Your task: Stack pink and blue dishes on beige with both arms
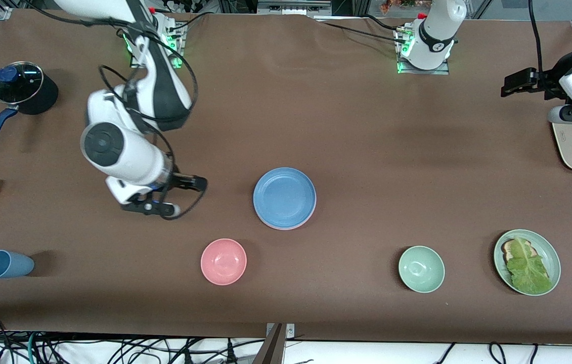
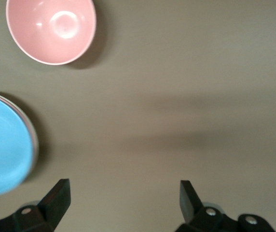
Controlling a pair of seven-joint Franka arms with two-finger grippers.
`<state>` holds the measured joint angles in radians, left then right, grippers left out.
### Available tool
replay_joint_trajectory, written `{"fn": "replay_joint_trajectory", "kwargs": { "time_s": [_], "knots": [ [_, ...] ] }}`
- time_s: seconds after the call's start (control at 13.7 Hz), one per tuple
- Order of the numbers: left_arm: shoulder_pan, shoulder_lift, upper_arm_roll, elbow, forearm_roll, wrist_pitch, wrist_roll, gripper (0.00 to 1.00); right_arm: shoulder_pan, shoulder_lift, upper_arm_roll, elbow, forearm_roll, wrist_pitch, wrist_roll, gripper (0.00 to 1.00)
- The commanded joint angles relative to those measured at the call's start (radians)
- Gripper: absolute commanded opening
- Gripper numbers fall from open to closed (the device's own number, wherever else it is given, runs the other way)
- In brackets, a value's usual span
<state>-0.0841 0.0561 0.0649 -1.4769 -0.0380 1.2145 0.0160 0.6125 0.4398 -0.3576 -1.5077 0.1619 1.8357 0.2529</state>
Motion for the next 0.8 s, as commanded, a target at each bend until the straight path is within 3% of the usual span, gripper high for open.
{"fn": "replay_joint_trajectory", "kwargs": {
  "time_s": [0.0,0.07,0.15,0.22,0.36,0.51,0.66,0.73],
  "knots": [
    [-0.003,-0.004,-0.01,-0.006,0.036,0.011,0.016,1.0,-0.002,-0.12,-0.104,0.007,-0.031,-0.154,-0.15,1.0],
    [-0.003,-0.004,-0.01,-0.006,0.036,0.013,0.016,1.0,-0.025,-0.143,-0.134,0.038,-0.027,-0.238,-0.155,1.0],
    [-0.003,-0.004,-0.01,-0.006,0.036,0.013,0.016,1.0,-0.092,-0.16,-0.12,0.058,-0.025,-0.301,-0.156,1.0],
    [-0.003,-0.004,-0.01,-0.006,0.036,0.013,0.016,1.0,-0.191,-0.18,-0.054,0.09,-0.025,-0.329,-0.156,1.0],
    [-0.003,-0.002,-0.01,-0.006,0.036,0.013,0.016,1.0,-0.38,-0.237,0.143,0.104,-0.092,-0.323,-0.147,1.0],
    [-0.002,-0.002,-0.01,-0.006,0.036,0.013,0.016,1.0,-0.5,-0.32,0.347,0.066,-0.265,-0.383,-0.138,1.0],
    [-0.003,-0.002,-0.01,-0.005,0.036,0.013,0.016,1.0,-0.624,-0.424,0.448,-0.065,-0.259,-0.38,-0.127,1.0],
    [-0.003,-0.002,-0.01,-0.003,0.036,0.013,0.016,1.0,-0.643,-0.478,0.444,-0.138,-0.219,-0.315,-0.119,1.0]
  ]
}}
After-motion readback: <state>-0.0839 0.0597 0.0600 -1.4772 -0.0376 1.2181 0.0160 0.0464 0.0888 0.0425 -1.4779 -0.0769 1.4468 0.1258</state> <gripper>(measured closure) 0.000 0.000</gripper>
